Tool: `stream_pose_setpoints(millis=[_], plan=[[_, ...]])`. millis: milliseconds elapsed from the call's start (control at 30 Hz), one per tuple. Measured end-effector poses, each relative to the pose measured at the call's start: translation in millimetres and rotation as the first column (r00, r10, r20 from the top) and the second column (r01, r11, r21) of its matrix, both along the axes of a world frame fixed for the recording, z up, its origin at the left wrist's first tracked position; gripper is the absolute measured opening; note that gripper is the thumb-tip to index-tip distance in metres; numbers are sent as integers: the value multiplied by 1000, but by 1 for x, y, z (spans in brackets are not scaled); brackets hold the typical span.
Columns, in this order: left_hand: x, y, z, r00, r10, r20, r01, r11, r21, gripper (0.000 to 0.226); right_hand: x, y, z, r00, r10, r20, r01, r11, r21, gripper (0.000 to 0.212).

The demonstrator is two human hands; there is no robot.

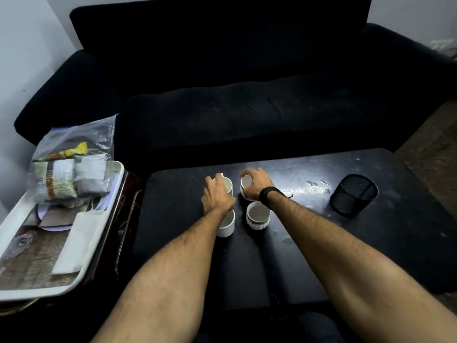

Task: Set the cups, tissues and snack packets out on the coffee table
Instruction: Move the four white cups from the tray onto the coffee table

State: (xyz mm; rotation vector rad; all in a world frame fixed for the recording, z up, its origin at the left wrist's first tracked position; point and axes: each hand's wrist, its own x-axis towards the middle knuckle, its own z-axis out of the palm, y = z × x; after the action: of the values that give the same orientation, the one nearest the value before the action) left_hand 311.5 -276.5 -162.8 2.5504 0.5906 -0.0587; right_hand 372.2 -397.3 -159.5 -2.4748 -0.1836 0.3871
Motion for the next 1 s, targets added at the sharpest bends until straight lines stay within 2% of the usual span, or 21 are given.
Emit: stream_pose_setpoints(millis=[100, 200, 300, 467, 667, 867, 1000], plan=[[-1, 5, 3, 999, -46, 18, 46, 999, -2, 92, -5, 1, 6, 1000, -3, 26, 4, 1000, -12, 69], [-3, 11, 14, 995, -60, 76, 60, 998, 5, 92, -11, 6, 17, 988, -19, 155, 18, 1000, 6, 79], [-10, 26, 30, 988, -53, 142, 52, 999, 10, 84, -17, 18, 31, 974, 45, 221, -43, 999, -15, 78], [-40, 67, 56, 988, 9, 157, -16, 999, 42, 77, -34, 56, 54, 941, 163, 298, -157, 987, -45, 74], [-103, 138, 72, 987, 138, 86, -148, 982, 119, 74, -75, 116, 73, 901, 325, 288, -321, 945, -62, 76], [-170, 200, 78, 954, 271, 129, -291, 939, 182, 61, -119, 175, 73, 874, 461, 152, -451, 887, -97, 69], [-202, 231, 74, 899, 435, 54, -438, 883, 170, 57, -145, 209, 66, 842, 531, 94, -522, 847, -103, 64]])
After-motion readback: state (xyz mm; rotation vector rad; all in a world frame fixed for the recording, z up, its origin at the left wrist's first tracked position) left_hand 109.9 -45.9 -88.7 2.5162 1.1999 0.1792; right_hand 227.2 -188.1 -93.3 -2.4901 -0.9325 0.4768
